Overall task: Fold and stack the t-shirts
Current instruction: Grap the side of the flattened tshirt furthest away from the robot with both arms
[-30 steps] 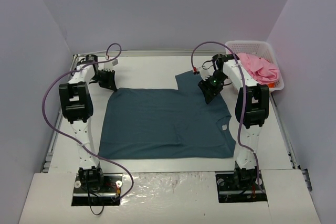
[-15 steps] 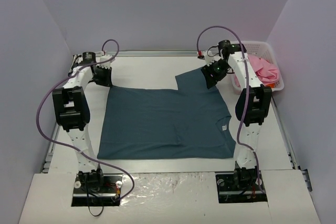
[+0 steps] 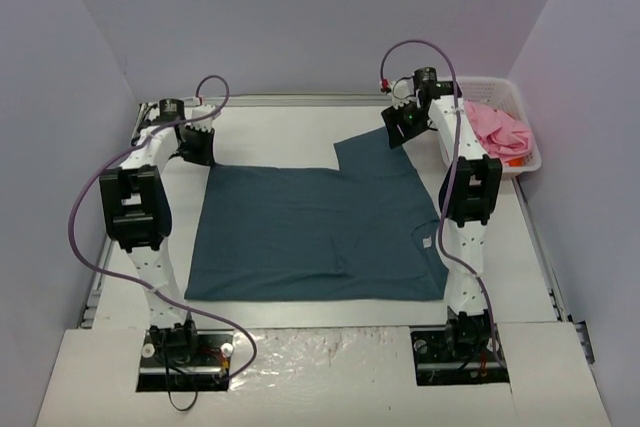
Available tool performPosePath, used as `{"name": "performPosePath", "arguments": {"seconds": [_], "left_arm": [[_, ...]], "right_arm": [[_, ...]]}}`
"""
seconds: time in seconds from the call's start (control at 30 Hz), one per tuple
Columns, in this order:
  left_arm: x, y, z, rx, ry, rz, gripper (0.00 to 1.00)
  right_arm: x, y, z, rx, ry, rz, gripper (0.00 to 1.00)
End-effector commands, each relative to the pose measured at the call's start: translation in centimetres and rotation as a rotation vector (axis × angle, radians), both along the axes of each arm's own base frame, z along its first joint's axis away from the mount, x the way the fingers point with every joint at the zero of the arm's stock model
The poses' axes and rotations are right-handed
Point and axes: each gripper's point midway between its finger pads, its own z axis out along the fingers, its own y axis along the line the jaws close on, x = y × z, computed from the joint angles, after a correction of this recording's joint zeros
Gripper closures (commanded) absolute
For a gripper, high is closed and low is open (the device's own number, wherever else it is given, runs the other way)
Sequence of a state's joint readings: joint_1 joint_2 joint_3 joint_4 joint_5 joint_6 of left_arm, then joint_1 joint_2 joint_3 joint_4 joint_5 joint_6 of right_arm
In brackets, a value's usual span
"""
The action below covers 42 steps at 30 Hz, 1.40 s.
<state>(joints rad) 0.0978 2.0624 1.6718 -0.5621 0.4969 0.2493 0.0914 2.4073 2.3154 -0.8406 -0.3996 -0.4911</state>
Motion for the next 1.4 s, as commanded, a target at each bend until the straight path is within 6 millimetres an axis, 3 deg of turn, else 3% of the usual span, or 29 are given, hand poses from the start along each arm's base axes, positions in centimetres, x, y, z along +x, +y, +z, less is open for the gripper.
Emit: {"name": "performPosePath", "arguments": {"seconds": [0.0, 0.17, 0.2, 0.5, 0.67, 1.17, 1.37], "left_arm": [[0.3, -0.3, 3.7, 0.012, -0.085, -0.001, 0.98], [0.2, -0.3, 3.8, 0.013, -0.089, 0.007, 0.98], [0.1, -0.4, 3.8, 0.013, -0.089, 0.006, 0.98], [-0.1, -0.7, 4.3, 0.023, -0.106, 0.006, 0.98], [-0.3, -1.0, 4.0, 0.018, -0.102, -0.012, 0.98], [-0.8, -1.0, 2.8, 0.018, -0.076, -0.026, 0.98], [-0.9, -1.1, 2.5, 0.022, -0.070, -0.031, 0.98]], "right_arm": [[3.0, -0.1, 1.7, 0.028, -0.093, -0.079, 0.50], [5.4, -0.1, 1.9, 0.073, -0.140, -0.174, 0.48], [5.8, -0.3, 1.0, 0.082, -0.130, -0.196, 0.47], [7.8, 0.2, -0.9, 0.171, -0.121, -0.278, 0.46], [9.2, 0.2, -0.8, 0.202, -0.164, -0.297, 0.43], [10.1, 0.6, -4.4, 0.263, -0.117, -0.336, 0.39], [10.9, 0.7, -4.6, 0.284, -0.133, -0.348, 0.39]]}}
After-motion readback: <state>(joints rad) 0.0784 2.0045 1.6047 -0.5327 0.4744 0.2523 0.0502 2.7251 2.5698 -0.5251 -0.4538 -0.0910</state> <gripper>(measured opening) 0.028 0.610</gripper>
